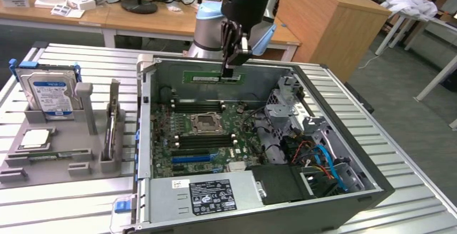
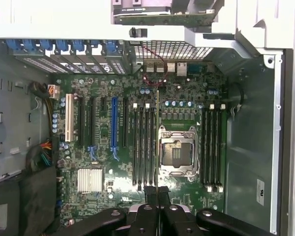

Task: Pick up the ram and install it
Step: 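Pick up the ram and move it above insertion slot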

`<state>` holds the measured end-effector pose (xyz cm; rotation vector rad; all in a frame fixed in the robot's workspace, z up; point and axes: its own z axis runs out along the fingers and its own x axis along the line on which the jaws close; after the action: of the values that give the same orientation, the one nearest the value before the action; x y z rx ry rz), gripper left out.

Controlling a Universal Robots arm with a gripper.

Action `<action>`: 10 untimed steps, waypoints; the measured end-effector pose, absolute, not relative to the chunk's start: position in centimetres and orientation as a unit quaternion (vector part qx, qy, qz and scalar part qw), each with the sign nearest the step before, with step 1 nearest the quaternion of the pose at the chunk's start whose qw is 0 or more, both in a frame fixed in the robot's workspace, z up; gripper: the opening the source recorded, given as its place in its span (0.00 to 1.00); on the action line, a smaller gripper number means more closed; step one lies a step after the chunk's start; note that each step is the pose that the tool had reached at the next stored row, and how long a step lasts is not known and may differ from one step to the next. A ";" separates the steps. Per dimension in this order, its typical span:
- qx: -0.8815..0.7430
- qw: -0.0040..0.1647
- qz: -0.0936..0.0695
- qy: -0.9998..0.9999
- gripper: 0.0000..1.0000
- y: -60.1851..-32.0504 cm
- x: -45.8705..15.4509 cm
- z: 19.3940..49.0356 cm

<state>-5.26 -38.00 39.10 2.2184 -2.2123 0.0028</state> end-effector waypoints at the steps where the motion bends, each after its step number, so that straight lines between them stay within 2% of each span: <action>1: 0.708 0.004 0.001 -0.706 0.12 -38.0 -5.3 39.0; 10: 0.708 0.004 0.001 -0.706 0.12 -38.1 -5.3 37.9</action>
<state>-5.27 -38.07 37.89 2.2184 -2.2124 0.0027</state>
